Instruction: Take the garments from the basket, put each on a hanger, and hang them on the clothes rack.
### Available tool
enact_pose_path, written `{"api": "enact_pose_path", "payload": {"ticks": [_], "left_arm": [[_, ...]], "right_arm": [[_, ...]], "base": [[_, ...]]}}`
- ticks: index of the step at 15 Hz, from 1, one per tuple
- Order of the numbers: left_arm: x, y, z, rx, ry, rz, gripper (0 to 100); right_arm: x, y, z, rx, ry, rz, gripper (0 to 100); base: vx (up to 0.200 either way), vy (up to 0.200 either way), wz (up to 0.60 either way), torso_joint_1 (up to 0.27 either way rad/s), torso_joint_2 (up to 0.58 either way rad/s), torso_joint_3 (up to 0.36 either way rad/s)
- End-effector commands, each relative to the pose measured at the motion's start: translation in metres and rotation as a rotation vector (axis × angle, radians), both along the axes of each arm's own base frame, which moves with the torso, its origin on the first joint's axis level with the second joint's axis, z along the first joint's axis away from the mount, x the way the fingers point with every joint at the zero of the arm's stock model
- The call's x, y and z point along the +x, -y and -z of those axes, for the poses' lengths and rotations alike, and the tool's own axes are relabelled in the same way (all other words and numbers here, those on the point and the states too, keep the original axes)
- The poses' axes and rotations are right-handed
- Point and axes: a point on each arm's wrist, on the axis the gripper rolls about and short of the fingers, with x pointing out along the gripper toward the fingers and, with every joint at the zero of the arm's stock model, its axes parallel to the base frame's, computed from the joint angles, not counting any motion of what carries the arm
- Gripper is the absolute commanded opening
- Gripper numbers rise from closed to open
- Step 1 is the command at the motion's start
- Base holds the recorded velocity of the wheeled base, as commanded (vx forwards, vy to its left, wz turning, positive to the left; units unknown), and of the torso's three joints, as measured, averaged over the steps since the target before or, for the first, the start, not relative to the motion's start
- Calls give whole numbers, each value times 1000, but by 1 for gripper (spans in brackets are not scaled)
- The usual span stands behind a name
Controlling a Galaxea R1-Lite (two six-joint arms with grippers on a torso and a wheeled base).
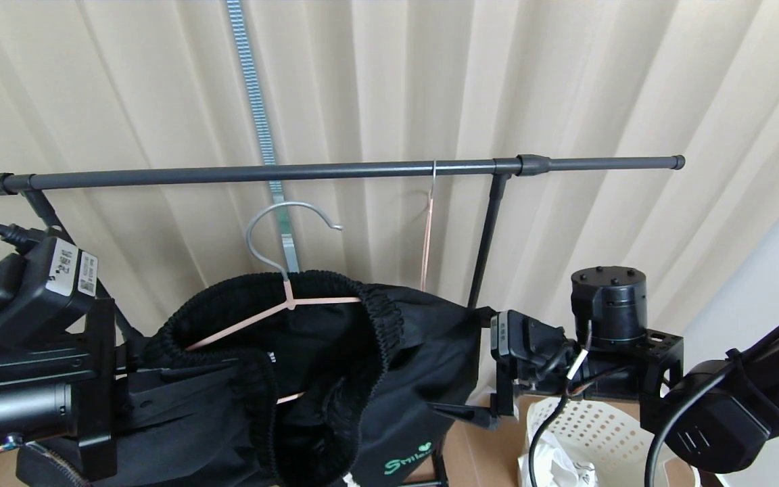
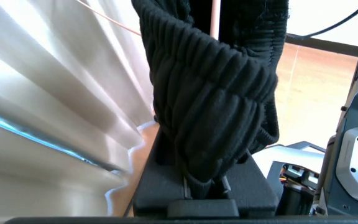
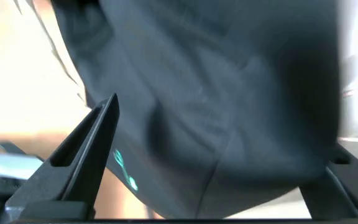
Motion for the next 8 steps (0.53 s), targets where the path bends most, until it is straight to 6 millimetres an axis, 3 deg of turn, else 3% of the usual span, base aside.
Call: {"api": "enact_pose_path", "payload": {"ticks": [1,5,6,8], "left_arm": [[-1,0,-1,-4,4,0,0],[-4,-1,-2,-6,12,-4,0],[-4,-1,-2,-7,13,-4,0],[-6,-2,-5,-11,23,-6,0]], "right_arm": [[4,-1,13,-22,-27,2,100],[8,1,18,-35,-19,7,100],[9,1,17,-35,-14,11,0],[15,6,15,-31,-6,36,0]], "base": [[0,0,0,0,0,0],[0,0,0,0,0,0],[0,0,0,0,0,0],[0,0,0,0,0,0]]}}
